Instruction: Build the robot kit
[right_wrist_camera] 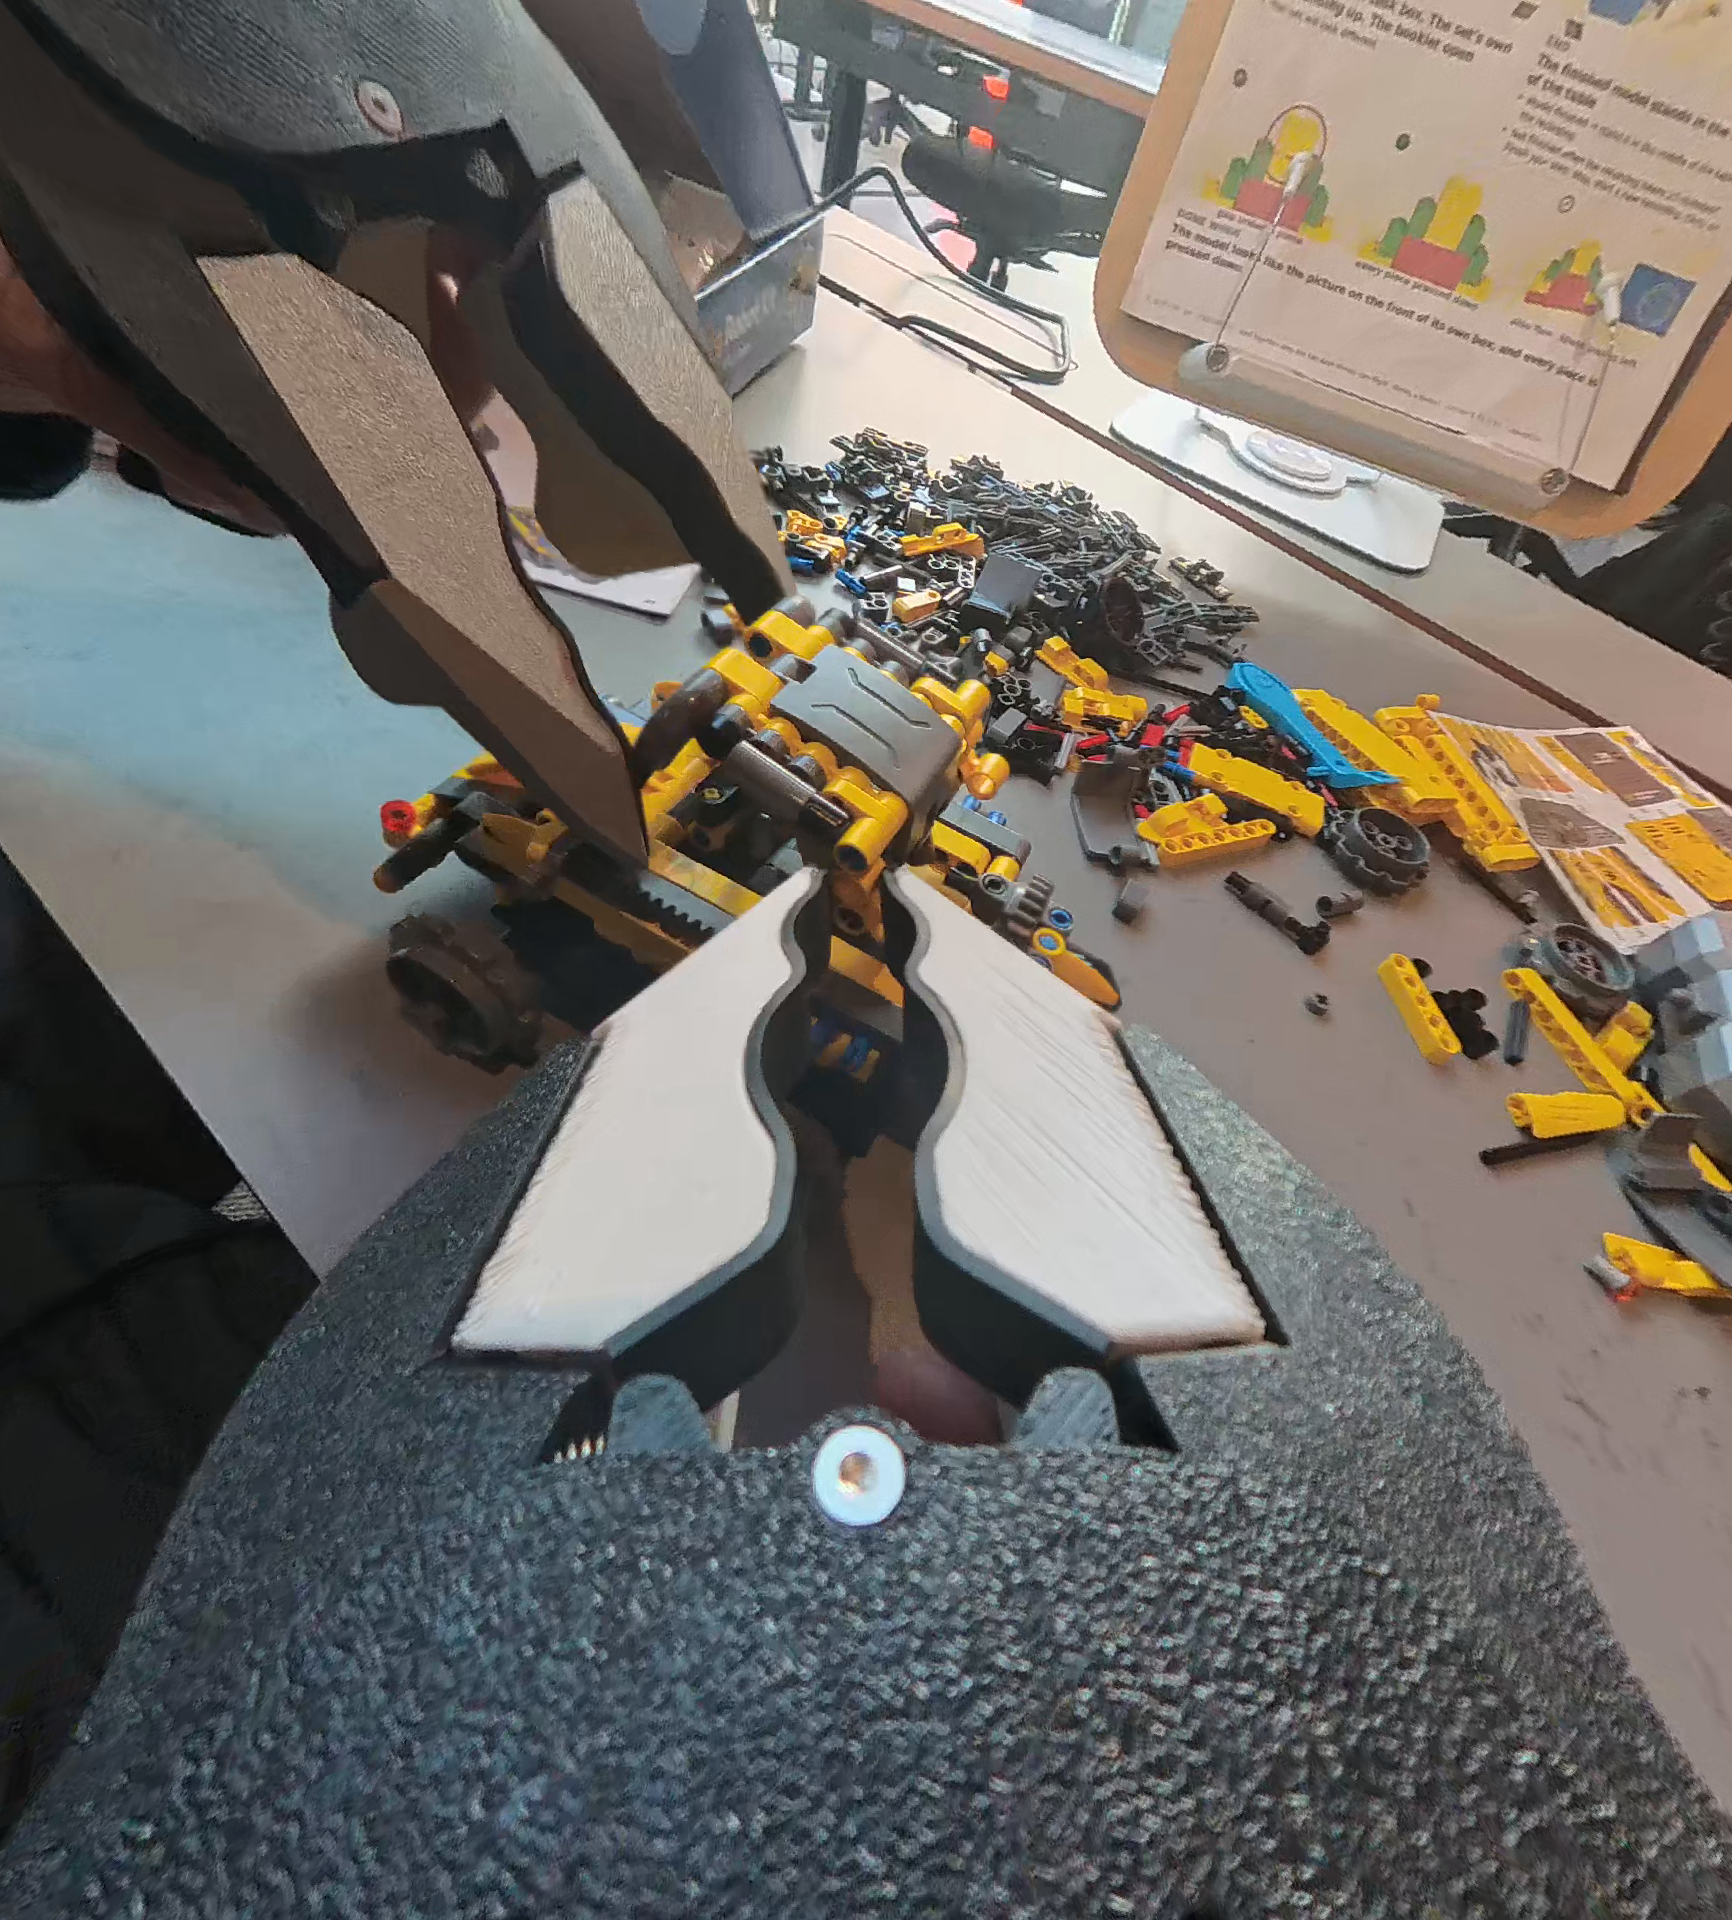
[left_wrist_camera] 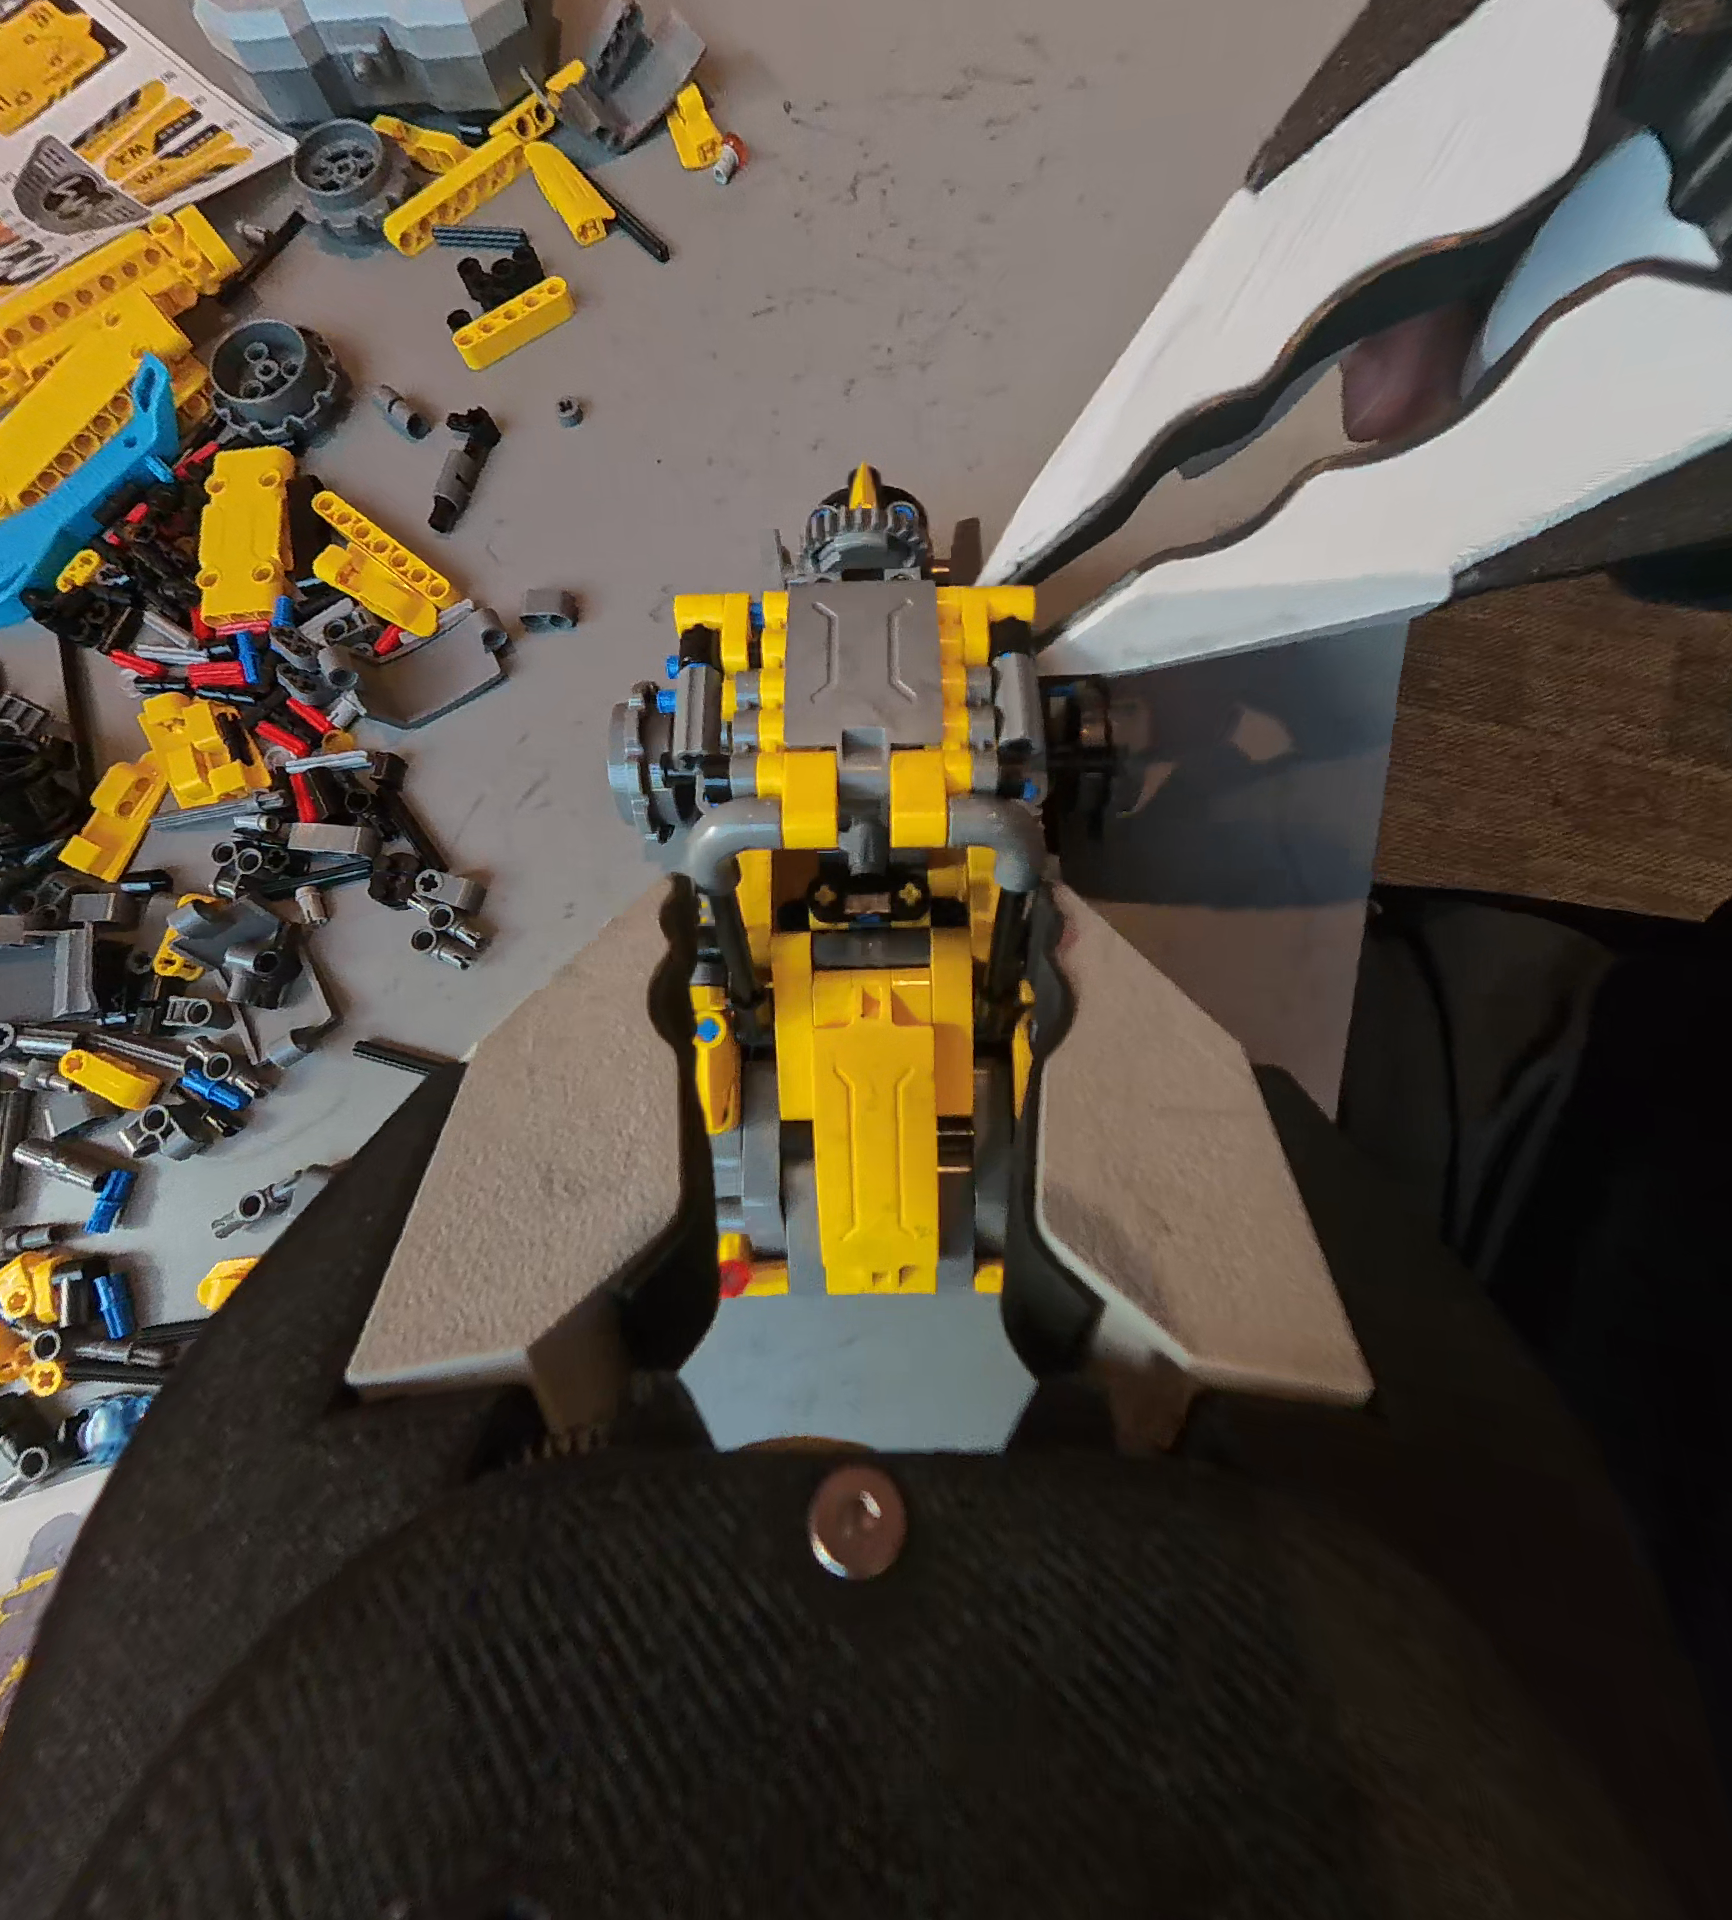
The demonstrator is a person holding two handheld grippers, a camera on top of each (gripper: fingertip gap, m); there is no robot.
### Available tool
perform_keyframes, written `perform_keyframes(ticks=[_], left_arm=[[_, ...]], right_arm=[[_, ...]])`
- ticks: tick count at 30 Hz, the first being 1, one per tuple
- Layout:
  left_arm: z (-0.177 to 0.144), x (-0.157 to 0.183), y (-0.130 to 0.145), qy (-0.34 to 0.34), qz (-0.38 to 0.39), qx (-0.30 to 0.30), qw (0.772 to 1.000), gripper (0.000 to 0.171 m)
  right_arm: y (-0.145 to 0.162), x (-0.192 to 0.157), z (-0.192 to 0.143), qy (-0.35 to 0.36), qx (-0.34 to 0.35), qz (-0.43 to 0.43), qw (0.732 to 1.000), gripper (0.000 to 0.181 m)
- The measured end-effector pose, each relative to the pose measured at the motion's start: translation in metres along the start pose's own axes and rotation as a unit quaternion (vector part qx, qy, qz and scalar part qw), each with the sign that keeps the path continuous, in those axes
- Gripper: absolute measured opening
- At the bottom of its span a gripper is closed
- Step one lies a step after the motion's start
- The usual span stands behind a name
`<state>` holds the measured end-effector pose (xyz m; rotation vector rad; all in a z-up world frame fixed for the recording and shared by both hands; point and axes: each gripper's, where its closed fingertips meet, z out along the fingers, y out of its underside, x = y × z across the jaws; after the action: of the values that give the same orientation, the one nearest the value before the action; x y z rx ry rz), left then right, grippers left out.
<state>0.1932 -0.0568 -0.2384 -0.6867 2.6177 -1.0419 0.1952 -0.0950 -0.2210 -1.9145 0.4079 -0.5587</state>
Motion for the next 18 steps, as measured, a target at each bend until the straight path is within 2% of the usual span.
perform_keyframes(ticks=[1, 3, 6, 8, 10, 13, 15, 18], left_arm=[[-0.003, -0.001, -0.003, -0.003, 0.001, 0.004, 1.0, 0.062], [-0.01, -0.002, -0.013, -0.004, -0.001, 0.018, 1.0, 0.065], [-0.018, -0.002, -0.029, -0.001, 0.001, 0.028, 1.0, 0.066], [-0.016, -0.002, -0.034, 0.0, 0.012, 0.011, 1.0, 0.068], [-0.009, -0.005, -0.035, -0.003, 0.026, -0.014, 1.0, 0.069], [0.001, -0.002, -0.035, 0.012, 0.028, -0.048, 0.998, 0.064], [0.005, -0.001, -0.033, 0.018, 0.027, -0.069, 0.997, 0.059], [0.008, -0.004, -0.03, 0.01, 0.032, -0.094, 0.995, 0.06]], right_arm=[[0.001, 0.0, -0.001, -0.001, -0.002, -0.004, 1.0, 0.006], [0.001, -0.006, -0.005, -0.026, -0.005, -0.011, 1.0, 0.012], [-0.002, 0.005, -0.018, -0.035, 0.015, -0.032, 0.999, 0.019], [0.001, 0.012, -0.022, -0.069, 0.013, -0.033, 0.997, 0.028], [0.007, 0.014, -0.019, -0.131, 0.006, -0.039, 0.991, 0.027], [0.028, 0.024, -0.002, -0.188, -0.034, -0.069, 0.979, 0.035], [0.028, 0.021, 0.002, -0.231, -0.03, -0.065, 0.97, 0.035], [0.026, 0.02, 0.007, -0.243, -0.024, -0.067, 0.967, 0.035]])
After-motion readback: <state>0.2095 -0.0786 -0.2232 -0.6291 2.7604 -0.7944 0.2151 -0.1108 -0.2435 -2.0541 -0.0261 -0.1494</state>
